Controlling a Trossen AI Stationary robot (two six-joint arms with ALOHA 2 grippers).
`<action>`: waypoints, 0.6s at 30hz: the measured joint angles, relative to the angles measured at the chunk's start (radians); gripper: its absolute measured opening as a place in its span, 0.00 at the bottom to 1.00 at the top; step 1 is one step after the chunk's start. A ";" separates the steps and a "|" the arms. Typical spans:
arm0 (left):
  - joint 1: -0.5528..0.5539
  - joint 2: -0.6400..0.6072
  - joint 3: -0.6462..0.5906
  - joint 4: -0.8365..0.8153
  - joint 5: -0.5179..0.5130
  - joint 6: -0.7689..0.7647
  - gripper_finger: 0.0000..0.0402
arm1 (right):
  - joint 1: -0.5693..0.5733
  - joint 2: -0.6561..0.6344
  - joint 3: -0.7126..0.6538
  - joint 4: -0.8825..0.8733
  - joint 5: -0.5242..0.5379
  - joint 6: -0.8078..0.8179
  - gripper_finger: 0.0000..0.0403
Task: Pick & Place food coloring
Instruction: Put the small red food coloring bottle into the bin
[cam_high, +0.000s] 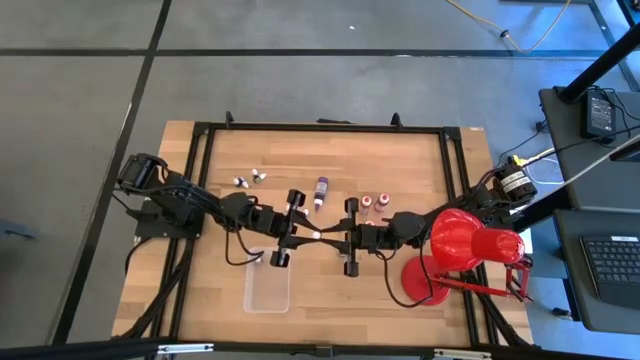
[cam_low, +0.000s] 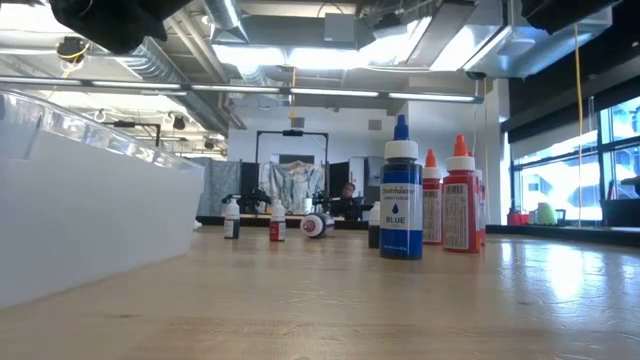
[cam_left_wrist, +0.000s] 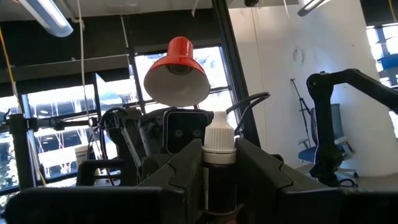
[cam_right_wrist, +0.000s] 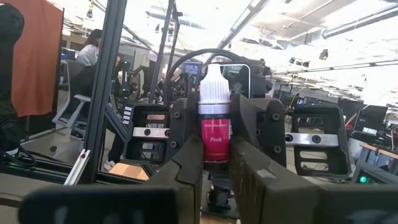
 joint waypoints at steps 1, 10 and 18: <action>0.000 0.000 0.000 0.000 0.000 0.000 0.22 | 0.000 0.000 0.000 0.000 0.000 0.000 0.15; 0.000 0.000 0.000 -0.007 -0.005 -0.002 0.22 | 0.000 -0.002 0.001 -0.023 0.036 0.006 0.16; -0.001 -0.001 -0.002 -0.037 -0.027 -0.025 0.22 | 0.001 -0.004 0.002 -0.049 0.043 0.031 0.16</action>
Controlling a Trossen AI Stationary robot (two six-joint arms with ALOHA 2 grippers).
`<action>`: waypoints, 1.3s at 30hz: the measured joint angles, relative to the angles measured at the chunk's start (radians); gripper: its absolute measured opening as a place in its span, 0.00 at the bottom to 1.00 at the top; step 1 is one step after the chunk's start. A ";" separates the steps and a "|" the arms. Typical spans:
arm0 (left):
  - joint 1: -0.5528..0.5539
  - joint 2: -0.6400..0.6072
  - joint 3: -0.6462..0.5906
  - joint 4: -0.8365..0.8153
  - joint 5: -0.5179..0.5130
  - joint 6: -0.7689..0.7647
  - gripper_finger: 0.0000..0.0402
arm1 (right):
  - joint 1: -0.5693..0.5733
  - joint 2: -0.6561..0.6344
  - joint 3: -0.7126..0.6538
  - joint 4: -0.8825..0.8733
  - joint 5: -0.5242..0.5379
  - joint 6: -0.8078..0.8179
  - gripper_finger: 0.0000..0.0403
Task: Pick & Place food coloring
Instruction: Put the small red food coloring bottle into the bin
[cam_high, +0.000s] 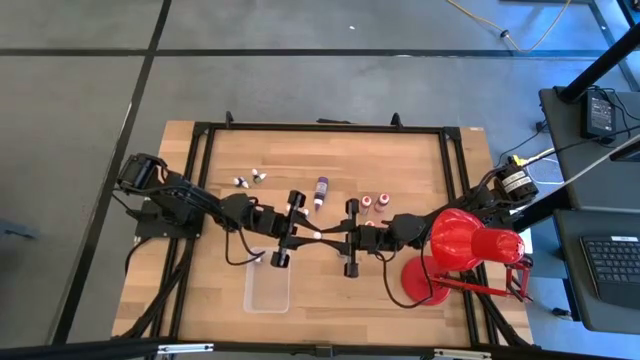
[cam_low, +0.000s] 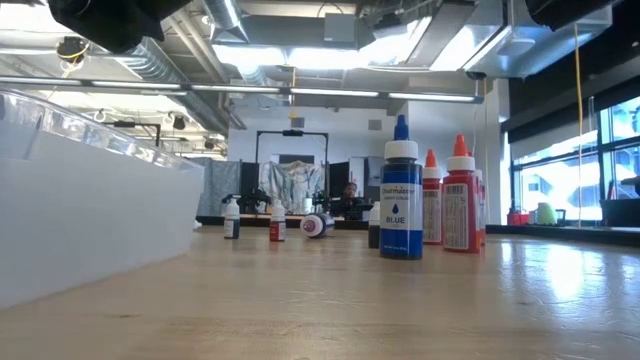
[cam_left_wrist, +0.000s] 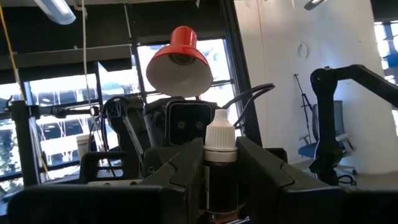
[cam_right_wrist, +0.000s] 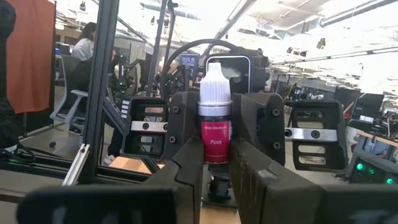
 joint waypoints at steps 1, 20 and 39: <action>-0.001 0.000 0.000 -0.003 0.000 0.000 0.22 | 0.000 0.000 0.000 -0.001 0.000 0.000 0.16; -0.128 -0.209 0.000 -0.527 -0.399 0.032 0.44 | 0.004 0.003 0.002 -0.129 0.123 0.023 0.17; -0.154 -0.350 0.000 -1.006 -0.432 -0.272 0.43 | 0.004 0.007 0.000 -0.467 0.165 0.190 0.17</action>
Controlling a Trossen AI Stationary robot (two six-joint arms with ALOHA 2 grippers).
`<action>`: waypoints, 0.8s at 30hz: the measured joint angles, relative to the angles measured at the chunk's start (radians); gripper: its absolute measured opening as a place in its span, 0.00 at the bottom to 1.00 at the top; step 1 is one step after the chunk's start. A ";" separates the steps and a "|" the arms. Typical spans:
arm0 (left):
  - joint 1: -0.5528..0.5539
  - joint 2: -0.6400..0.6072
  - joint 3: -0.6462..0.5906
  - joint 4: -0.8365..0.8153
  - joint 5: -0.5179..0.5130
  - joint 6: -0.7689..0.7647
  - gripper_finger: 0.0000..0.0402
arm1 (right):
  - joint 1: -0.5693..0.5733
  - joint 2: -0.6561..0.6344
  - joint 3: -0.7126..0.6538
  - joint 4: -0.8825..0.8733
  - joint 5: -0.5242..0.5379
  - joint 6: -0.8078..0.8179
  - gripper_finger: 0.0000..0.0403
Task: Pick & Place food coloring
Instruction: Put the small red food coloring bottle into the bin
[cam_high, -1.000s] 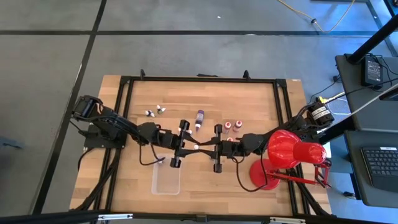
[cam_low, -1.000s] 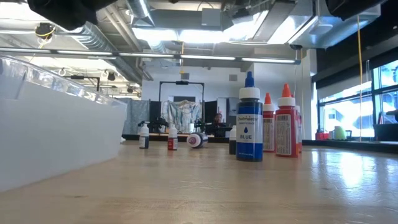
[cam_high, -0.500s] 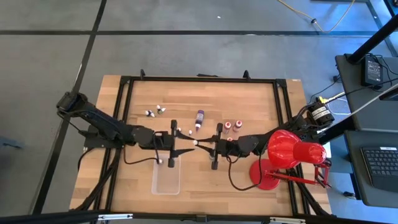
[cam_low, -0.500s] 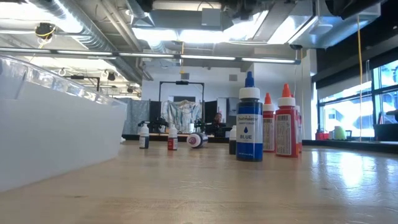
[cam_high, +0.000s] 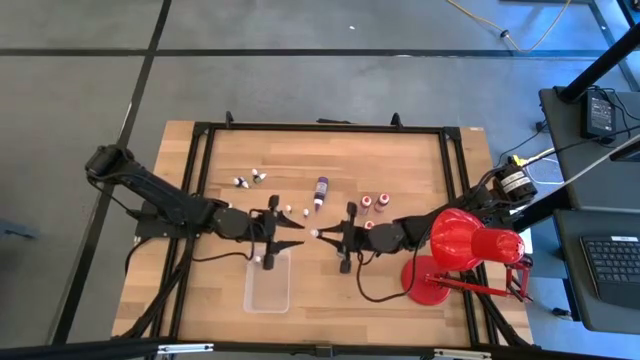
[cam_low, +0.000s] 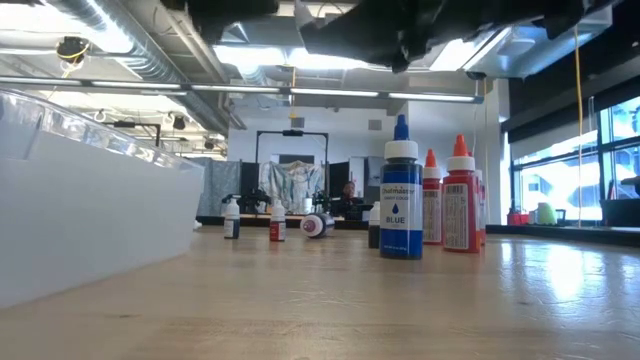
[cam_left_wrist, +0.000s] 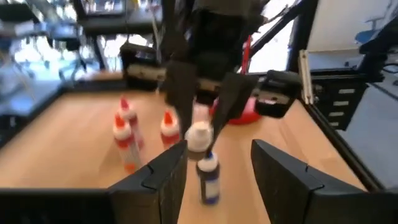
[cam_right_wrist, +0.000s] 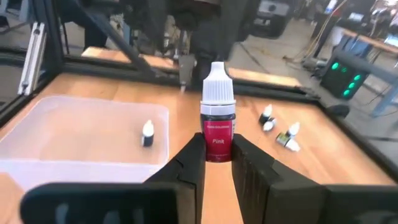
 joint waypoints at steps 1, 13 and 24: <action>0.007 0.006 0.000 -0.018 0.002 -0.018 0.44 | 0.000 0.000 0.000 -0.005 -0.009 0.012 0.17; 0.068 0.055 0.000 -0.017 0.077 -0.073 0.44 | -0.001 0.000 0.000 -0.023 -0.019 0.044 0.17; 0.106 0.130 0.038 0.008 0.156 -0.103 0.43 | -0.003 0.000 0.000 -0.035 -0.018 0.065 0.17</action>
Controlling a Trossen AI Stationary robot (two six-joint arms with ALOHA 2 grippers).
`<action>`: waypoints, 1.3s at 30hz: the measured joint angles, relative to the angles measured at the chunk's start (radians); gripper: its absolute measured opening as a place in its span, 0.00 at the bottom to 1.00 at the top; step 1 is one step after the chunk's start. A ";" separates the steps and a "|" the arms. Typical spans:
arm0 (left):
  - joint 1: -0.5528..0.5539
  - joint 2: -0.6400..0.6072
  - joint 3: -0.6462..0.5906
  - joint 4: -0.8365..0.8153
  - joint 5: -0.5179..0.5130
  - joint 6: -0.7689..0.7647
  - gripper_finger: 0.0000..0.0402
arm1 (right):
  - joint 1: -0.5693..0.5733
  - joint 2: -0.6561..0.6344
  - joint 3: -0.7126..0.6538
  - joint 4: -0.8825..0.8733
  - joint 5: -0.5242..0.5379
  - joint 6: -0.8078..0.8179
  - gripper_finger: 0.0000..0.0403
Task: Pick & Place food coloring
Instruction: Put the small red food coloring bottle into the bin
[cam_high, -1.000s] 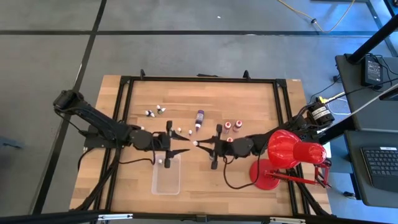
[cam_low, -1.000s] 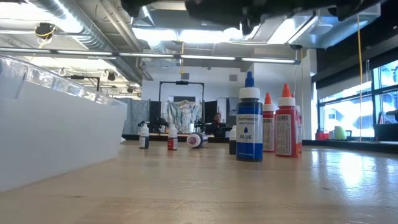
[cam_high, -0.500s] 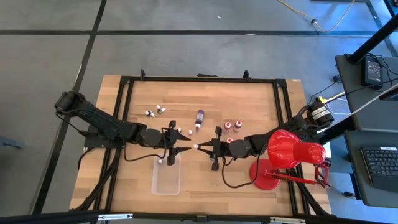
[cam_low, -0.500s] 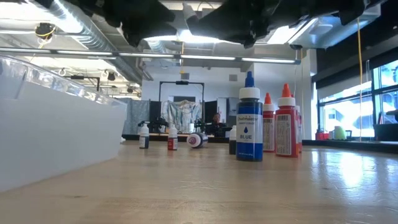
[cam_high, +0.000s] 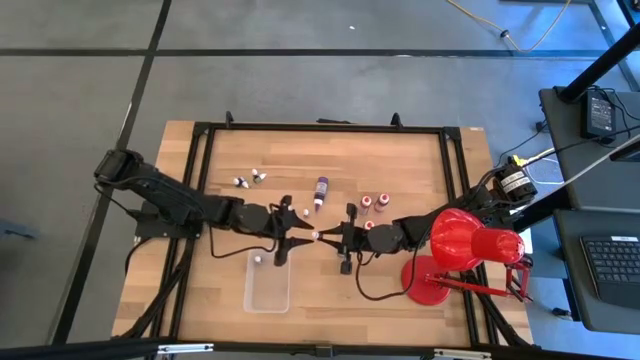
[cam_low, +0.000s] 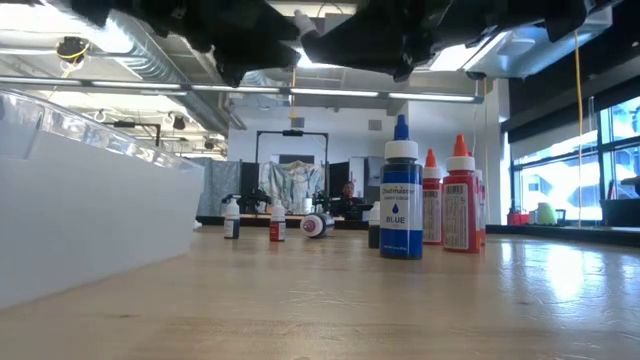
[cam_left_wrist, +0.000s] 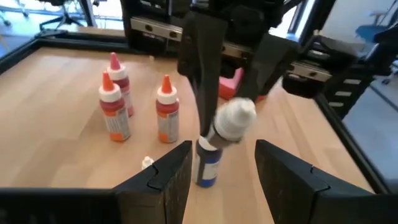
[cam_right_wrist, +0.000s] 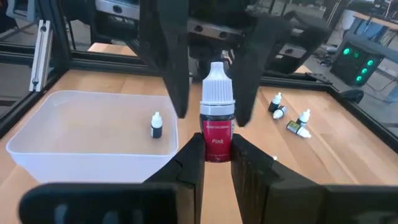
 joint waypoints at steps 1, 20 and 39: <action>0.001 0.001 0.019 -0.030 0.001 0.003 0.43 | 0.000 0.000 0.000 -0.005 0.000 0.001 0.17; 0.024 0.052 0.245 -0.401 0.078 -0.045 0.43 | 0.000 0.000 0.000 -0.045 -0.001 0.028 0.17; 0.038 0.061 0.245 -0.366 0.092 -0.018 0.40 | 0.000 0.000 0.000 -0.058 0.000 0.029 0.17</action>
